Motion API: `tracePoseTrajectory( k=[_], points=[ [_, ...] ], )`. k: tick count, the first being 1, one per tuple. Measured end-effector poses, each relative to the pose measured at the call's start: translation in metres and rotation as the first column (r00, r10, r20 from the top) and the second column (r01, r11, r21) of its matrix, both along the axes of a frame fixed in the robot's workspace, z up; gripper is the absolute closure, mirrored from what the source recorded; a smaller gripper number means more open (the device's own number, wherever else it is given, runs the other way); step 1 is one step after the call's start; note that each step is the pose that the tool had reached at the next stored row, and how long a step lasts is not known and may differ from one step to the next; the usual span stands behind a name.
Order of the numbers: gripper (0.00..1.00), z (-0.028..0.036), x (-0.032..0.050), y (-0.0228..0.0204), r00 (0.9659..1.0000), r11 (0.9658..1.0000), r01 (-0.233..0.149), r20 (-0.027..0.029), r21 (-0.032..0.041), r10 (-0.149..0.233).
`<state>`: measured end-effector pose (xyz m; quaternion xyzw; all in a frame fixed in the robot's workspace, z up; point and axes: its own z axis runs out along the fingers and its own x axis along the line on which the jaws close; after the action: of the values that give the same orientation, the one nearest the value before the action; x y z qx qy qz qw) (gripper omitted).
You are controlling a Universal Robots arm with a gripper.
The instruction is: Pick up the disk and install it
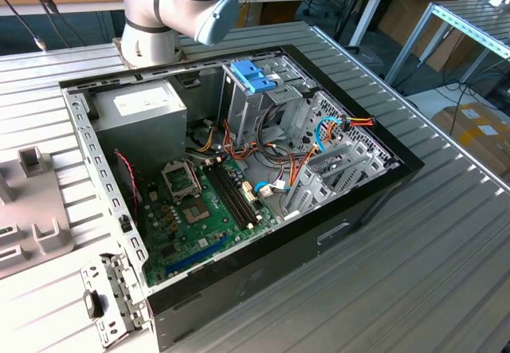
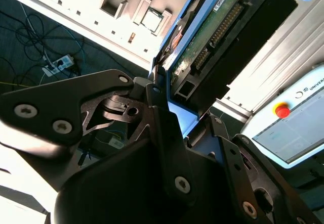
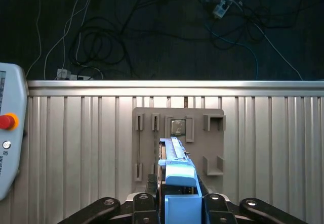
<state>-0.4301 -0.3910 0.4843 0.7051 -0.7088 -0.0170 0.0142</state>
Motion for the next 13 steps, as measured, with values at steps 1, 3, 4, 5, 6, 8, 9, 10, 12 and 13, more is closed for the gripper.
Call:
tracePoseTrajectory(
  k=[1,3,4,5,6,8,9,10,12,13],
  points=[
    [0.63,0.0,0.0002,0.0,1.0,1.0,0.0,0.0,-0.0003,0.0],
    [0.63,-0.0001,0.0007,0.0,1.0,1.0,0.0,0.0,-0.001,0.0],
    [0.63,-0.0001,0.0008,-0.0001,1.0,1.0,0.0,-0.0001,-0.0013,0.0],
    [0.63,-0.0002,0.001,-0.0001,1.0,1.0,0.0,0.0,-0.0015,0.0],
    [0.63,-0.0003,0.0013,-0.0001,1.0,1.0,0.0,0.0,-0.0019,0.0],
    [0.63,-0.0004,0.0018,-0.0002,1.0,1.0,0.0,-0.0001,-0.0028,0.0],
    [0.63,-0.0005,0.0021,-0.0002,1.0,1.0,0.0,0.0,-0.0032,0.0],
    [0.63,-0.0005,0.0022,-0.0002,1.0,1.0,0.0,0.0,-0.0035,0.0],
    [0.63,-0.0007,0.003,-0.0004,1.0,1.0,0.0,0.0,-0.0046,0.0],
    [0.63,-0.0007,0.0032,-0.0004,1.0,1.0,0.0,-0.0001,-0.0049,0.0]
  ],
)
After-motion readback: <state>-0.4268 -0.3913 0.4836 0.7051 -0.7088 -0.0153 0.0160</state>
